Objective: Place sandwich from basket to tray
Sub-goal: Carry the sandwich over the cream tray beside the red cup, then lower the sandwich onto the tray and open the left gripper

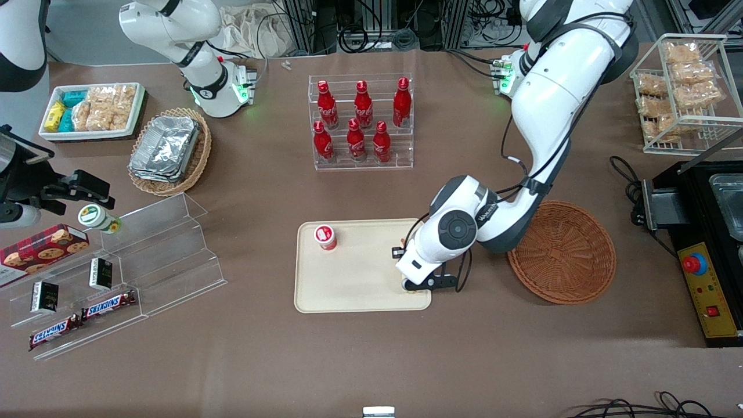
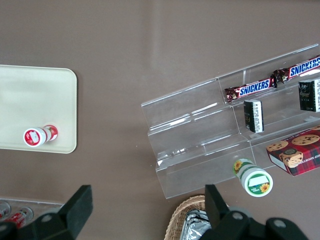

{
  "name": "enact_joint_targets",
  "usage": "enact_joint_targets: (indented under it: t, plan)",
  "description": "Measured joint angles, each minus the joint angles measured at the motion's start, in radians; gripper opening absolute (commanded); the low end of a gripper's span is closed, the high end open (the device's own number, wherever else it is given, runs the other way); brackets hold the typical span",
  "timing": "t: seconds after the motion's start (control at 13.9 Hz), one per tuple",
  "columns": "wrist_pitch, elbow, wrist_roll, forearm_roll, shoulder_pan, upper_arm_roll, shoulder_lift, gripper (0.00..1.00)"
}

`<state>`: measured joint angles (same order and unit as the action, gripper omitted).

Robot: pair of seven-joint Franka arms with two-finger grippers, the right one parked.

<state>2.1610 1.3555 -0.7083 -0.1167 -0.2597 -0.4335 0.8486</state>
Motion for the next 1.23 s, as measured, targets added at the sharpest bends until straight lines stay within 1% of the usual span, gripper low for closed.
enact_joint_targets:
  t: [0.07, 0.22, 0.29, 0.65, 0.86, 1.01, 1.23]
  plan:
    - [0.002, 0.000, 0.000, -0.002, -0.005, 0.000, 0.005, 0.40]
    - [0.002, 0.000, 0.000, -0.013, -0.010, 0.000, 0.016, 0.87]
    - [0.002, 0.000, 0.000, -0.017, -0.013, 0.000, 0.021, 0.99]
    - [-0.004, -0.003, -0.001, -0.018, -0.020, 0.000, 0.026, 0.99]
    - [-0.055, -0.023, -0.001, -0.018, -0.018, 0.000, 0.013, 0.99]
    - [-0.122, -0.040, -0.001, -0.018, -0.017, 0.000, -0.023, 0.99]
    - [-0.247, -0.051, -0.001, -0.021, -0.014, 0.019, -0.116, 0.99]
